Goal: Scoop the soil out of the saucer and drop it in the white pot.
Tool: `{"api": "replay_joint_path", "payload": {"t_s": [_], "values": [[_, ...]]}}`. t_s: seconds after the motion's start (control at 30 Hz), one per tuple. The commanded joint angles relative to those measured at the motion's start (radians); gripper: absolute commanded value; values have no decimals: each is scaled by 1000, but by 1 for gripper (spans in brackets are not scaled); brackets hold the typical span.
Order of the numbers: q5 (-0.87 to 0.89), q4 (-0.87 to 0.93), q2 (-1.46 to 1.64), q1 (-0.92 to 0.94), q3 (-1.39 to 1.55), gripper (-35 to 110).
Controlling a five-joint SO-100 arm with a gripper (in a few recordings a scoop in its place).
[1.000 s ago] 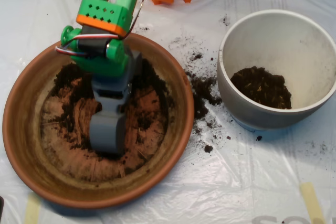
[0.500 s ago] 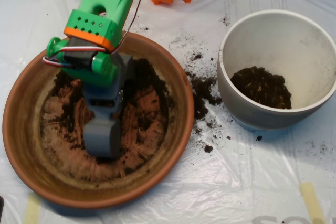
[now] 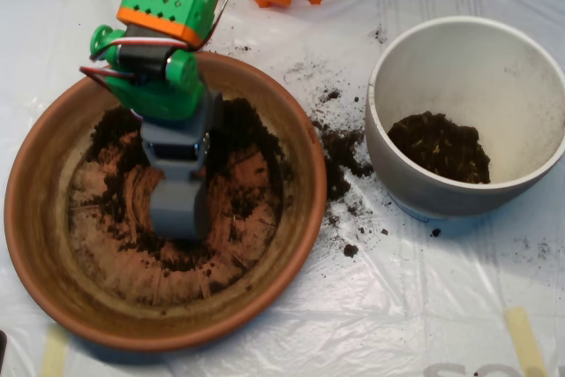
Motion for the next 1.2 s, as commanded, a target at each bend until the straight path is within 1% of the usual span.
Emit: {"api": "replay_joint_path", "payload": {"t_s": [0.0,0.23,0.33,0.37,0.73,1.0,1.17], "values": [[-23,-63,184,5,117,42],[-64,-183,311,32,273,32],[-64,-207,337,54,301,21],[-66,-212,342,61,304,20],[-114,-265,380,104,394,20],[-130,-353,540,80,571,17],[-133,-396,607,64,634,13]]}}
